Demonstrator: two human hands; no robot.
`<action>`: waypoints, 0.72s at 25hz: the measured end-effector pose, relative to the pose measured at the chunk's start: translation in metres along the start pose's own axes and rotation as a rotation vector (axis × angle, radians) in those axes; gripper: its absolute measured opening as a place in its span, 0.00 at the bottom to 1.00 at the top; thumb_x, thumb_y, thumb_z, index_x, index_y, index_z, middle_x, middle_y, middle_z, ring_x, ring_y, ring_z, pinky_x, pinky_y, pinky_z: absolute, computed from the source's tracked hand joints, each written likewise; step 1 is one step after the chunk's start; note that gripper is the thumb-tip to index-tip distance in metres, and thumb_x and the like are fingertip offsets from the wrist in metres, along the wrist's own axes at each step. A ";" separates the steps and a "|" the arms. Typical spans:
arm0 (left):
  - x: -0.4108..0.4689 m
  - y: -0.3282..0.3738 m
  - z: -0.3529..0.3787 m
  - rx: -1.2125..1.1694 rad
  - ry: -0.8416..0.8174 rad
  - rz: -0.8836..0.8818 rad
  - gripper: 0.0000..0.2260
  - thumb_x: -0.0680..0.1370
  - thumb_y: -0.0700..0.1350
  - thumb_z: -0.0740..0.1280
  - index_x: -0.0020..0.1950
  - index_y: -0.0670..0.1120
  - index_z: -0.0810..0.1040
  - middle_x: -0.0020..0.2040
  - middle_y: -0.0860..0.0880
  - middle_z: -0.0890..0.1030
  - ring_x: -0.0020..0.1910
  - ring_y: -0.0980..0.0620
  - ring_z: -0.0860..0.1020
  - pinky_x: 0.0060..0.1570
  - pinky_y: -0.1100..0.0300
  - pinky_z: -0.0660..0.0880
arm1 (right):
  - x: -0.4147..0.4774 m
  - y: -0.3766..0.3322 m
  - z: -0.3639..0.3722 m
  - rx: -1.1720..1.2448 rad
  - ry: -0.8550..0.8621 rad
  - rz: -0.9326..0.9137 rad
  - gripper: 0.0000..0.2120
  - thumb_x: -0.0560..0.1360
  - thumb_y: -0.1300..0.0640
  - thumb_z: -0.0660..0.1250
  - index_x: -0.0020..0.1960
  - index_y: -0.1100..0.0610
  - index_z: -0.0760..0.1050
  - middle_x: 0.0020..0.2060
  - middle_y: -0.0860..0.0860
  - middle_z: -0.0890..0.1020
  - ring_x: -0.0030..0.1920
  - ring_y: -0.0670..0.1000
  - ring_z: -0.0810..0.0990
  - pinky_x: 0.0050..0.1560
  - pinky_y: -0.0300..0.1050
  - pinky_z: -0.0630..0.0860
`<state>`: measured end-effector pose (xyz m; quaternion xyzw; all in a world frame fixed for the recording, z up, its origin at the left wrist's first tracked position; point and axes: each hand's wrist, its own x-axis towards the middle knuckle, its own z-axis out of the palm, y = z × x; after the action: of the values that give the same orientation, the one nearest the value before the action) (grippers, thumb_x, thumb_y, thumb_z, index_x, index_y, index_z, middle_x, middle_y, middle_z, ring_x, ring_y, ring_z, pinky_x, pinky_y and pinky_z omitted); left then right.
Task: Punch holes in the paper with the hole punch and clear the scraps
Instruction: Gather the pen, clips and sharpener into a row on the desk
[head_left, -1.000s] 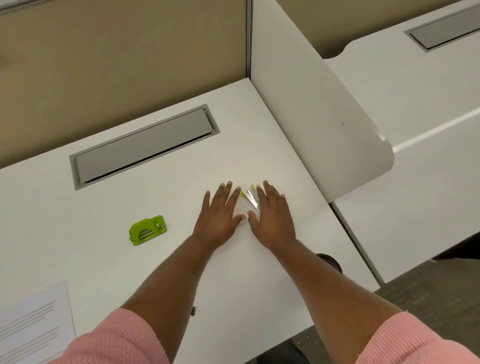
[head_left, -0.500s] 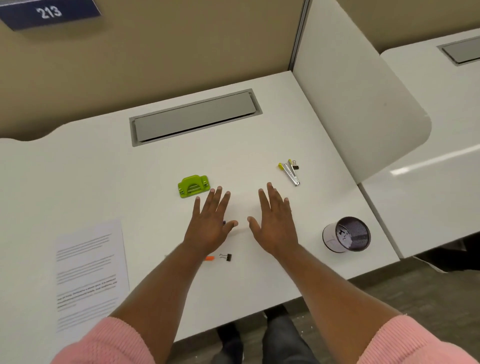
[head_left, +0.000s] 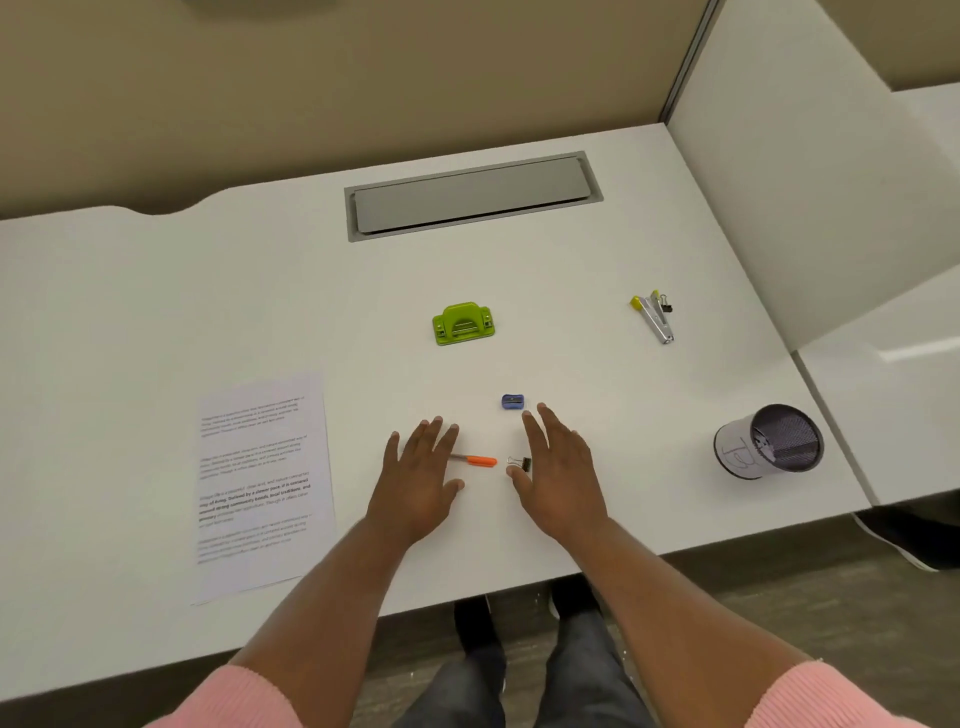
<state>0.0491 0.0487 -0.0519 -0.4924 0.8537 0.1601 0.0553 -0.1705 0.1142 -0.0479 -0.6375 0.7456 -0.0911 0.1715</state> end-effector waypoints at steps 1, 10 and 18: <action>-0.003 -0.002 0.001 0.007 0.023 0.005 0.29 0.79 0.54 0.67 0.78 0.49 0.65 0.78 0.46 0.66 0.78 0.45 0.64 0.76 0.41 0.56 | -0.003 -0.002 0.004 -0.004 -0.014 0.010 0.33 0.80 0.47 0.65 0.80 0.54 0.56 0.78 0.55 0.62 0.77 0.56 0.63 0.73 0.55 0.64; 0.008 -0.004 0.003 0.183 0.162 0.025 0.07 0.68 0.37 0.73 0.37 0.47 0.77 0.35 0.49 0.76 0.37 0.45 0.75 0.42 0.51 0.70 | -0.007 -0.011 0.024 0.015 0.006 0.001 0.23 0.75 0.63 0.67 0.69 0.58 0.72 0.52 0.54 0.80 0.49 0.56 0.79 0.48 0.49 0.74; 0.026 0.019 -0.019 0.215 0.137 0.029 0.06 0.68 0.40 0.72 0.35 0.47 0.76 0.33 0.49 0.76 0.31 0.45 0.75 0.36 0.53 0.67 | 0.007 -0.004 -0.001 0.097 0.033 0.055 0.22 0.75 0.63 0.64 0.69 0.59 0.72 0.55 0.55 0.78 0.53 0.57 0.78 0.54 0.51 0.74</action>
<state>0.0207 0.0295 -0.0362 -0.4811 0.8747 0.0345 0.0471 -0.1678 0.1065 -0.0464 -0.6059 0.7604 -0.1330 0.1923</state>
